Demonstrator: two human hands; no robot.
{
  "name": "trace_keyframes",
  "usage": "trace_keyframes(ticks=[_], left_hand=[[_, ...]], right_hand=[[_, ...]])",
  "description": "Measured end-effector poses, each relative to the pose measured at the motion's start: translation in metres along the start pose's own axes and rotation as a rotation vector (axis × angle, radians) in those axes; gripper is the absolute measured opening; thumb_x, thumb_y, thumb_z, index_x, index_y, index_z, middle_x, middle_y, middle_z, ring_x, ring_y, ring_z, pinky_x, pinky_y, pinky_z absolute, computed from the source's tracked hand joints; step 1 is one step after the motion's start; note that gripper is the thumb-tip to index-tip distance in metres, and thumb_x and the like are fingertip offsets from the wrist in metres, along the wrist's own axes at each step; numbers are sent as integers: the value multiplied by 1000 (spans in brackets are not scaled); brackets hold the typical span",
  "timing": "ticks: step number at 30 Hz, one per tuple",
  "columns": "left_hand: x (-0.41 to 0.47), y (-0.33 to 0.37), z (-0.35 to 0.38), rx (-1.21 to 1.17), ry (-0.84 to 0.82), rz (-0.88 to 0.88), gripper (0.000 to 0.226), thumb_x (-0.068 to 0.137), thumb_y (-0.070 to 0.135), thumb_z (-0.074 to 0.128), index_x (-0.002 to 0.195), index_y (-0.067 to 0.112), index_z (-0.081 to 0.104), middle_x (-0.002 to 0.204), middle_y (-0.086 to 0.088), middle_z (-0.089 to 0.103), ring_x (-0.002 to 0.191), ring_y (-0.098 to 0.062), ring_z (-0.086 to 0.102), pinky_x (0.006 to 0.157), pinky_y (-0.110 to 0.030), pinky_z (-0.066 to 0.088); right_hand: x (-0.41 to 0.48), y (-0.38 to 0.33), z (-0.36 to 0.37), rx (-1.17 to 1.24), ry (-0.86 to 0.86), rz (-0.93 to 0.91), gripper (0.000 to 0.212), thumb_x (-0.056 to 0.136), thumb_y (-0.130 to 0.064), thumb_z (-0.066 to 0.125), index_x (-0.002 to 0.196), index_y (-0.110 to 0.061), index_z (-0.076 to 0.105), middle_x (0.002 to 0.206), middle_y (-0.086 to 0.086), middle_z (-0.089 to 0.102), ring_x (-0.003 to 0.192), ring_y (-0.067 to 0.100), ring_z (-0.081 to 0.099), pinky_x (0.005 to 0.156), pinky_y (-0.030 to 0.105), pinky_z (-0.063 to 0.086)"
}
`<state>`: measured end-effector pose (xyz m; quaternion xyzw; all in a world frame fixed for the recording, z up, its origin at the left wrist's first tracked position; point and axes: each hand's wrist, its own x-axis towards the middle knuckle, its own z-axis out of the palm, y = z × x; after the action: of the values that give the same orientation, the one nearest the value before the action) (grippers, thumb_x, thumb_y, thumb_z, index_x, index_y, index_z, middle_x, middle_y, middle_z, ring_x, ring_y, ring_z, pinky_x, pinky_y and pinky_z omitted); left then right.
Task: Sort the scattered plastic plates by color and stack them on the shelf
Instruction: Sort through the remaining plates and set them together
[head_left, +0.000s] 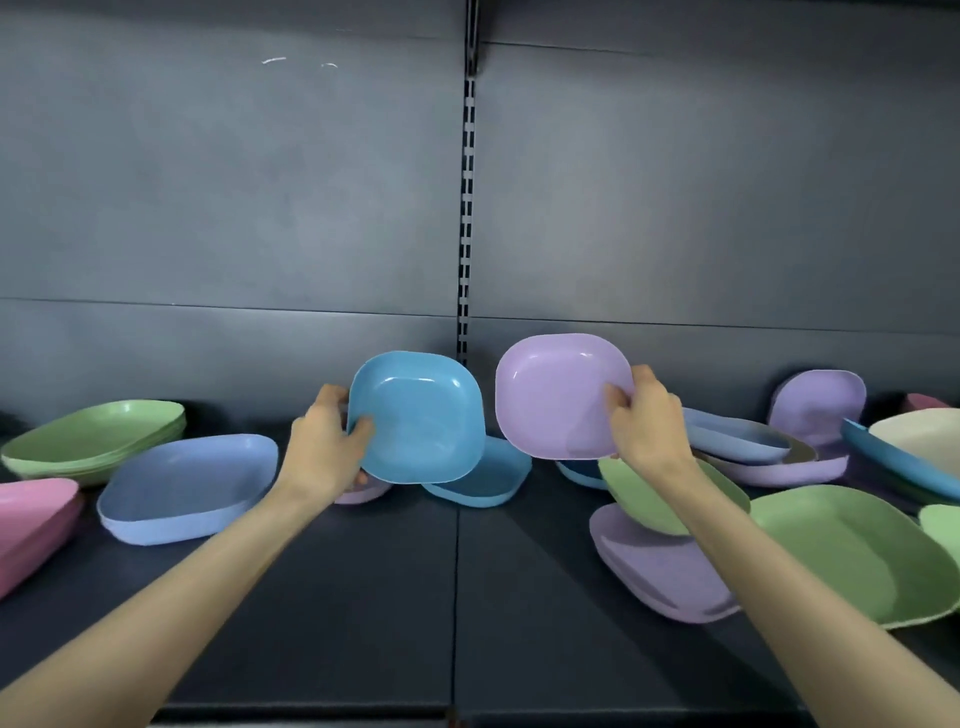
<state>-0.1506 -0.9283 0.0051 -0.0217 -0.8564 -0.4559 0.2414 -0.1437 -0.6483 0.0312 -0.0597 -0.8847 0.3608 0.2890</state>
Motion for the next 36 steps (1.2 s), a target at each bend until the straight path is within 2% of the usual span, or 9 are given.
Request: trace_keyframes(ticks=[5,8,10,13,18,22,27,33,36], left_hand=[[37,-14,11,9,-213,60,6,90,8,50,95,7,51,58,-7,60,28,-10,49,34,-20,42],[57,-16,26,17,-344,80,5,89,8,53,93,6,51,64,-15,66,30,-13,51,35,-22,43],[67,-15,40,29,-430,97,5,89,8,54,92,7,50,64,-16,66,31,-13,52,35,-22,43],[75,-12,61,71,-523,115,6,89,7,55,91,7,49,65,-12,62,32,-13,54,35,-21,41],[76,-11,79,237,-547,156,12,88,10,58,94,3,51,85,-15,60,44,-23,59,38,-27,46],[74,-12,80,418,-499,196,16,85,9,57,98,1,50,94,-16,59,67,-36,61,62,-41,53],[66,-15,78,581,-526,254,30,85,20,65,107,5,52,105,-12,56,97,-34,55,72,-32,40],[68,-20,56,329,-532,256,24,88,29,62,104,11,63,98,-2,68,88,-19,59,82,-29,47],[67,-21,34,83,-502,246,24,93,33,55,100,13,67,92,3,70,77,-7,60,75,-19,44]], right_hand=[[12,-9,17,-54,38,80,12,93,-11,38,97,-1,44,92,18,54,84,42,51,72,53,51],[13,-5,19,-86,80,110,8,91,-7,39,91,0,42,89,21,57,79,44,54,68,53,51],[12,-1,17,-88,116,130,9,91,-7,39,90,0,43,84,20,56,74,46,56,58,51,53],[11,3,12,-118,127,156,10,92,-9,39,87,-1,41,81,21,56,64,42,57,36,32,43],[13,6,9,-129,118,153,12,93,-11,40,87,-1,41,77,16,53,57,37,54,30,24,36],[15,6,12,-82,80,145,11,94,-10,39,87,-2,42,76,14,52,56,33,51,26,17,31],[18,3,19,-71,41,135,11,94,-11,39,90,-2,44,81,17,56,60,35,56,30,22,36],[21,-10,34,-65,2,117,8,94,-10,38,90,-4,42,85,18,55,57,33,55,31,24,36],[20,-27,47,10,-45,102,6,93,-5,35,91,-5,40,86,16,52,51,27,50,27,19,35]])
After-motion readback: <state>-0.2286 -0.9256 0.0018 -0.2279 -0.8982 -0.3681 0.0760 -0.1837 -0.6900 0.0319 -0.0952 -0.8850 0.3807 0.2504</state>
